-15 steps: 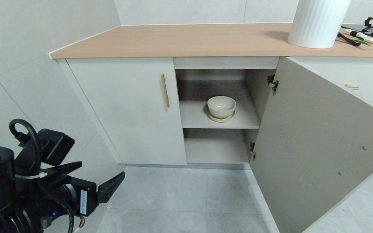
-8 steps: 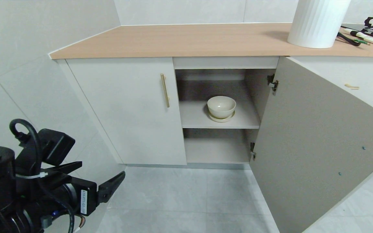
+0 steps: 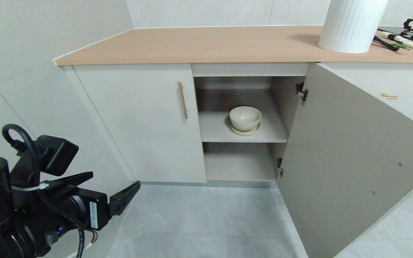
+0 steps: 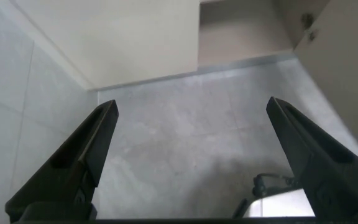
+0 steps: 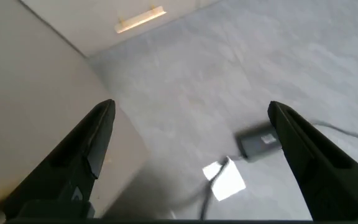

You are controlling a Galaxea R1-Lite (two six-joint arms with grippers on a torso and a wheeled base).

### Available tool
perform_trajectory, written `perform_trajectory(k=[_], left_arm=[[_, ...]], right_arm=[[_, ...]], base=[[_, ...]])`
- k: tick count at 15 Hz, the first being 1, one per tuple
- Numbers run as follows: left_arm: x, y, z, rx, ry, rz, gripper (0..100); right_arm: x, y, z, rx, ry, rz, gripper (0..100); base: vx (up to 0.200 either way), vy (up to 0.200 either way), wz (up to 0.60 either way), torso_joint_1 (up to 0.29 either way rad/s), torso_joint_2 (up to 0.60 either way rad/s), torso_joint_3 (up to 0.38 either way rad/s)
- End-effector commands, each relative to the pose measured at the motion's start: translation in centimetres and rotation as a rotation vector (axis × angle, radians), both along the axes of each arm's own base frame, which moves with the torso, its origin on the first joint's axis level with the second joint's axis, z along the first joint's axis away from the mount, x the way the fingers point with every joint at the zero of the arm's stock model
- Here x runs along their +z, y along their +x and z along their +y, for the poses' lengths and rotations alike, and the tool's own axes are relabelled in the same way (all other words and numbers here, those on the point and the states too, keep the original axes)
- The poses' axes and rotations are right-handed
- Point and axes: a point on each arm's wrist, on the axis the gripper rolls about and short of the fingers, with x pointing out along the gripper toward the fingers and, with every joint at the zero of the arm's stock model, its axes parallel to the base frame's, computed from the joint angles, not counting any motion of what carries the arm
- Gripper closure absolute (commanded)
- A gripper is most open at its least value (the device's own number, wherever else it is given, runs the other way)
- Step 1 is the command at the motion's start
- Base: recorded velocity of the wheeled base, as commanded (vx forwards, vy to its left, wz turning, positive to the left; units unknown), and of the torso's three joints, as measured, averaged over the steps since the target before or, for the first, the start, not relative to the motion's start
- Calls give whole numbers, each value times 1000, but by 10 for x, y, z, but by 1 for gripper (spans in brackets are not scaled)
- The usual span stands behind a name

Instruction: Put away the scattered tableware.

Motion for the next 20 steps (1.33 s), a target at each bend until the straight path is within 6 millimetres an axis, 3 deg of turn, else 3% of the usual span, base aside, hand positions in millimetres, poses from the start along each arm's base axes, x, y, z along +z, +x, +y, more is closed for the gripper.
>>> perform_trajectory(k=[1,6,8,10,15,16,17,20], left_arm=[[-1,0,0,-10,-5,3,0],[2,0,5,3,-16,-14,0],[3,0,5,5,-19,-18,0],[3,0,5,5,-17,-16,0],[4,1,4,5,-16,-21,0],[4,1,4,5,-16,-21,0],[4,2,4,7,-13,-17,0],[4,2,4,7,-13,-19,0]], right_arm=[[-14,6,1,26,24,34,0],[-13,6,22,183,177,-5,0],[-13,10,44,331,261,-2,0],[-15,26,65,465,335,5,0],[-31,64,109,596,459,-52,0],[-31,64,109,596,459,-52,0],[-44,76,126,612,508,-56,0],[-52,80,138,603,572,-53,0]], base=[[0,0,0,0,0,0],[0,0,0,0,0,0],[0,0,0,0,0,0],[0,0,0,0,0,0],[0,0,0,0,0,0],[0,0,0,0,0,0],[0,0,0,0,0,0],[0,0,0,0,0,0]])
